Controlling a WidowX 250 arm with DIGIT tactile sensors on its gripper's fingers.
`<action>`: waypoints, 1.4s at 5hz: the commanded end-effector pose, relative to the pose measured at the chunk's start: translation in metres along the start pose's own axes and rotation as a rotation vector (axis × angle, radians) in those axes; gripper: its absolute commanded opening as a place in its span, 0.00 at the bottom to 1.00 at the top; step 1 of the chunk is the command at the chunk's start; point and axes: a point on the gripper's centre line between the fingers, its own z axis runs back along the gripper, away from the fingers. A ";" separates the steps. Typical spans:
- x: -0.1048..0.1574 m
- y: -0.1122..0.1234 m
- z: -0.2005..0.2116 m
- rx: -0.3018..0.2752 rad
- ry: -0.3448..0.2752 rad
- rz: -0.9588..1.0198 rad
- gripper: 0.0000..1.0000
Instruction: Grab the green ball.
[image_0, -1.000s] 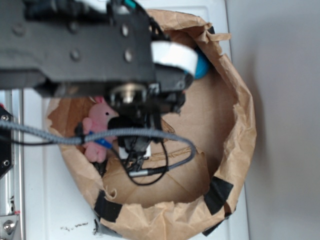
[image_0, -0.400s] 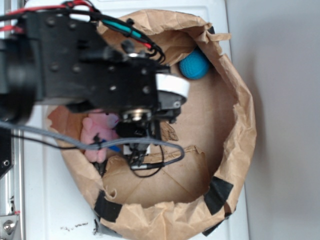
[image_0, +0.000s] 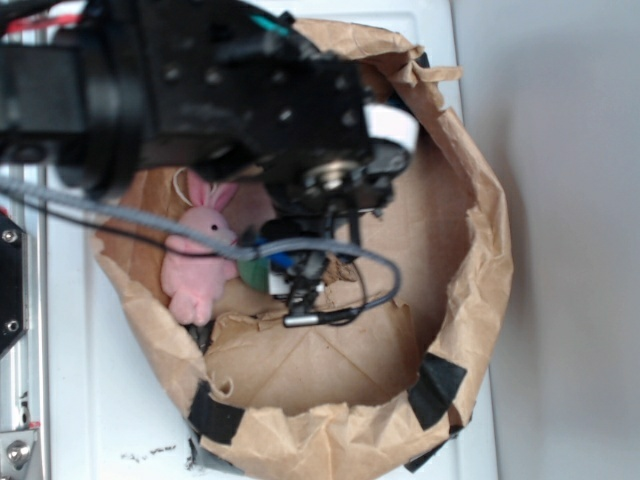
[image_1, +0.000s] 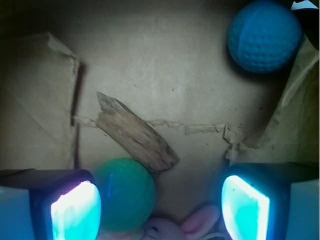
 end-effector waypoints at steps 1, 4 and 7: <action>-0.009 0.000 0.022 -0.057 -0.018 0.005 1.00; -0.033 -0.010 -0.012 -0.050 -0.052 -0.072 1.00; -0.014 -0.023 -0.009 -0.044 -0.042 -0.002 1.00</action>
